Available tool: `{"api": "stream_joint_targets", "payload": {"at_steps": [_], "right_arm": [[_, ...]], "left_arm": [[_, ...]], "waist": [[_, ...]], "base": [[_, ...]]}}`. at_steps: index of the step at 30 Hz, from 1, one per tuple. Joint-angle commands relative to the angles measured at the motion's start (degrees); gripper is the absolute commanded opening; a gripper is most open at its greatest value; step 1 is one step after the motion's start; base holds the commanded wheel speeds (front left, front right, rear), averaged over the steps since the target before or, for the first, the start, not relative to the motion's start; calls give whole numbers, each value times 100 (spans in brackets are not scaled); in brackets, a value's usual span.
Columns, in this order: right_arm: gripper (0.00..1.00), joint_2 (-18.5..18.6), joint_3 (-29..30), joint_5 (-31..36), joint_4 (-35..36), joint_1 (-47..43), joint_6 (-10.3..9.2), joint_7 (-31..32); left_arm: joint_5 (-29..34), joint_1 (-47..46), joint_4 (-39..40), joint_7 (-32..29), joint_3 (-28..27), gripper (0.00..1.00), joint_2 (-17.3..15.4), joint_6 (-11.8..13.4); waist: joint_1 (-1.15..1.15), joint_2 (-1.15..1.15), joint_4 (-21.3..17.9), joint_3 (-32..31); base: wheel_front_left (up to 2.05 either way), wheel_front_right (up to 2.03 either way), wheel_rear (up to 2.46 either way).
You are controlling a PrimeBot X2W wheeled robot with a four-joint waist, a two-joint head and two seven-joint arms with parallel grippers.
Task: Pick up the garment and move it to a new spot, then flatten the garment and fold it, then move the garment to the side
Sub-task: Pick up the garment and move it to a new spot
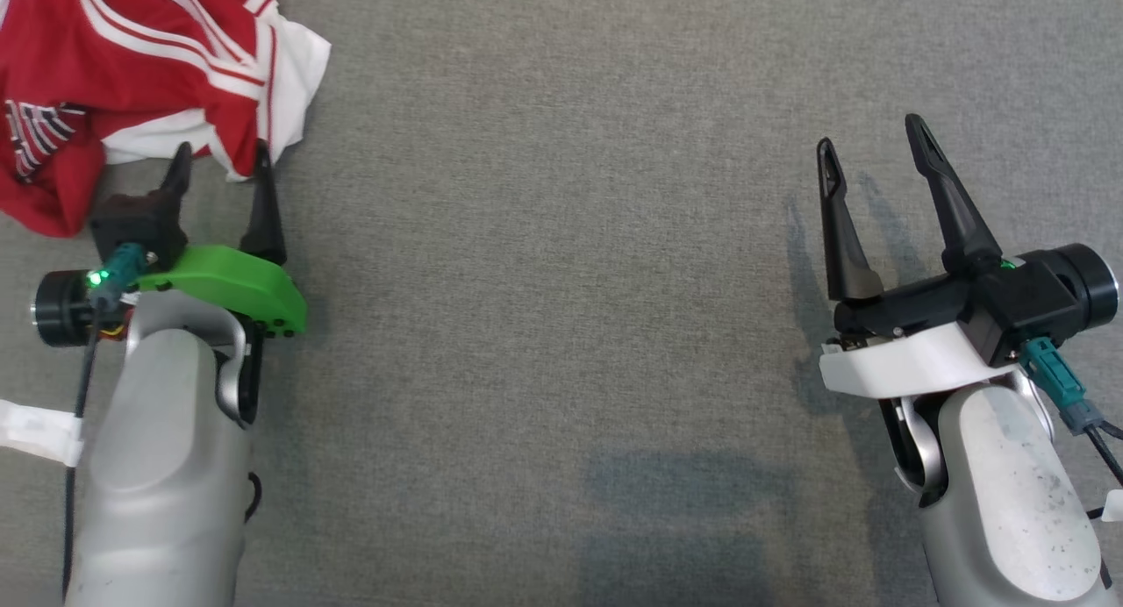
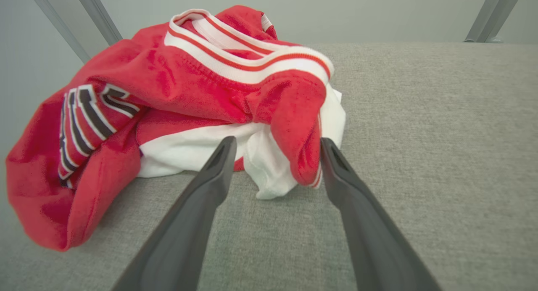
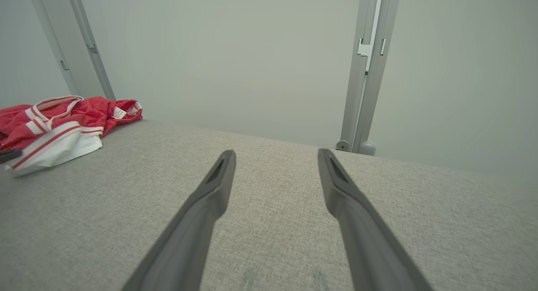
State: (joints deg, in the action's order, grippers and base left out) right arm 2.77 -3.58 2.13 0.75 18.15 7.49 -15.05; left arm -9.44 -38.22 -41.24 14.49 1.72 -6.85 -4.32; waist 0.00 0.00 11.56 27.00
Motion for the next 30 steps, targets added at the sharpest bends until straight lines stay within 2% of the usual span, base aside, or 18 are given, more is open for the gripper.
{"api": "stream_joint_targets", "payload": {"at_steps": [1, 4, 7, 8, 10, 11, 12, 13, 20, 30], "right_arm": [[100, 20, -11, -47, 73, 114, 0, -20], [100, 19, -54, -108, 178, 198, 0, -20], [100, 19, -58, -159, 237, 249, 0, -20], [100, 19, -50, -171, 245, 249, 0, -20], [100, 19, -19, -208, 253, 261, 0, -20], [100, 19, -12, -216, 253, 273, 0, -20], [100, 19, 2, -231, 263, 288, 0, -20], [100, 19, 9, -244, 264, 298, 0, -20], [100, 22, 32, -348, 192, 238, 0, -20], [100, 20, 193, -542, 85, -20, 0, -20]], "left_arm": [[-24, -162, -76, 24, -90, 100, -105, 91], [-119, -288, -277, 49, -232, 100, -214, 161], [-189, -362, -539, 25, -254, 100, -301, 68], [-220, -383, -643, -42, -248, 95, -299, 50], [-273, -408, -822, -92, -244, 61, -311, 11], [-282, -421, -896, -98, -237, 35, -330, -5], [-288, -449, -976, -105, -227, 22, -362, -13], [-293, -475, -1016, -104, -223, 0, -386, -16], [-359, -657, -933, 16, -289, 0, -627, -86], [-239, -523, -84, -61, -198, 0, -1119, -153]], "waist": [[0, 0, -352, 462], [0, 0, -426, 609], [0, 0, -477, 671], [0, 0, -488, 676], [0, 0, -509, 674], [0, 0, -520, 665], [0, 0, -529, 652], [0, 0, -533, 639], [0, 0, -541, 407], [0, 0, -439, -319]], "base": [[0, 0, 0], [0, 0, 0], [0, 0, 0], [0, 0, 0], [0, 0, 0], [0, 0, 0], [0, 0, 0], [0, 0, 0], [0, 0, 0], [0, 0, 0]]}}
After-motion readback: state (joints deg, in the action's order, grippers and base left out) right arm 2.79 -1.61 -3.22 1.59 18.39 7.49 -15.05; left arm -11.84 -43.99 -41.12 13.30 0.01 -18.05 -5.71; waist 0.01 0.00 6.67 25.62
